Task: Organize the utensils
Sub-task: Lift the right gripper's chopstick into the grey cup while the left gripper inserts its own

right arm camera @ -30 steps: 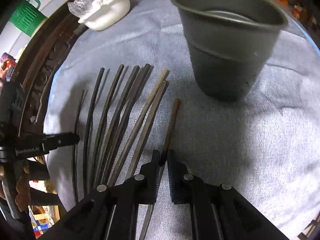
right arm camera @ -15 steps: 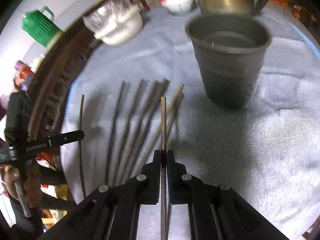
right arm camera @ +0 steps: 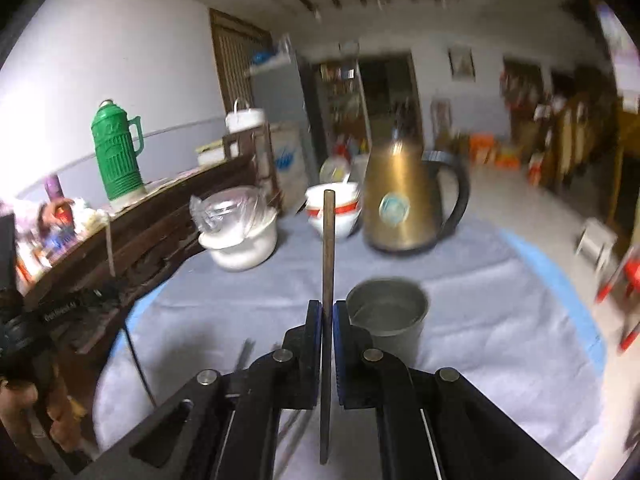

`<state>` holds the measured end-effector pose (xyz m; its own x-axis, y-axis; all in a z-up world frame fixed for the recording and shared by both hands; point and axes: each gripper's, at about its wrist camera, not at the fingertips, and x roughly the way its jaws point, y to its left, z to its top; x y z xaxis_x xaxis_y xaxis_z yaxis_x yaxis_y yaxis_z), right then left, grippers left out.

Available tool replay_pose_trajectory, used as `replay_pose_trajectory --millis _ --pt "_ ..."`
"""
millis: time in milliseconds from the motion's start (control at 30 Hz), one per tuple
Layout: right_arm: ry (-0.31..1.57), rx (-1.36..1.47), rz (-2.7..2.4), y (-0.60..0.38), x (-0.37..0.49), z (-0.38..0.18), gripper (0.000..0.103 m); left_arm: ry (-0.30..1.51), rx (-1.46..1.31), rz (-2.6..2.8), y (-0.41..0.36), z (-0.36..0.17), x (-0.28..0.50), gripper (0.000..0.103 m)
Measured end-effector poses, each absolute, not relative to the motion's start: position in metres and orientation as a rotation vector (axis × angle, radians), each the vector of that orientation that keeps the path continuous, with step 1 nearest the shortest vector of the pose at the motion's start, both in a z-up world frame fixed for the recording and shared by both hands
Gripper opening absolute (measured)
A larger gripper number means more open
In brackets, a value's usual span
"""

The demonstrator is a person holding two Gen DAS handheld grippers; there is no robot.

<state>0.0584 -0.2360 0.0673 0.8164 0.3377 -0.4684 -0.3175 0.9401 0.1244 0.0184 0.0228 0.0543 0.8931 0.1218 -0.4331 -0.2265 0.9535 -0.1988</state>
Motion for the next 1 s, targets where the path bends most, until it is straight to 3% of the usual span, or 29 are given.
replay_pose_trajectory --millis 233,600,800,1000 --pt "0.49 -0.013 0.383 -0.233 0.029 0.074 0.006 0.438 -0.255 0.208 0.028 0.029 -0.002 0.005" --pt "0.523 0.077 0.412 -0.253 -0.01 0.073 0.006 0.423 -0.266 0.133 0.021 0.042 -0.059 0.005" --pt "0.48 0.152 0.407 -0.269 0.006 0.094 0.006 0.369 -0.333 0.038 0.014 0.08 -0.036 0.005" --pt "0.318 0.233 0.364 -0.299 0.011 0.144 0.006 0.278 -0.463 -0.084 0.002 0.124 0.005 0.005"
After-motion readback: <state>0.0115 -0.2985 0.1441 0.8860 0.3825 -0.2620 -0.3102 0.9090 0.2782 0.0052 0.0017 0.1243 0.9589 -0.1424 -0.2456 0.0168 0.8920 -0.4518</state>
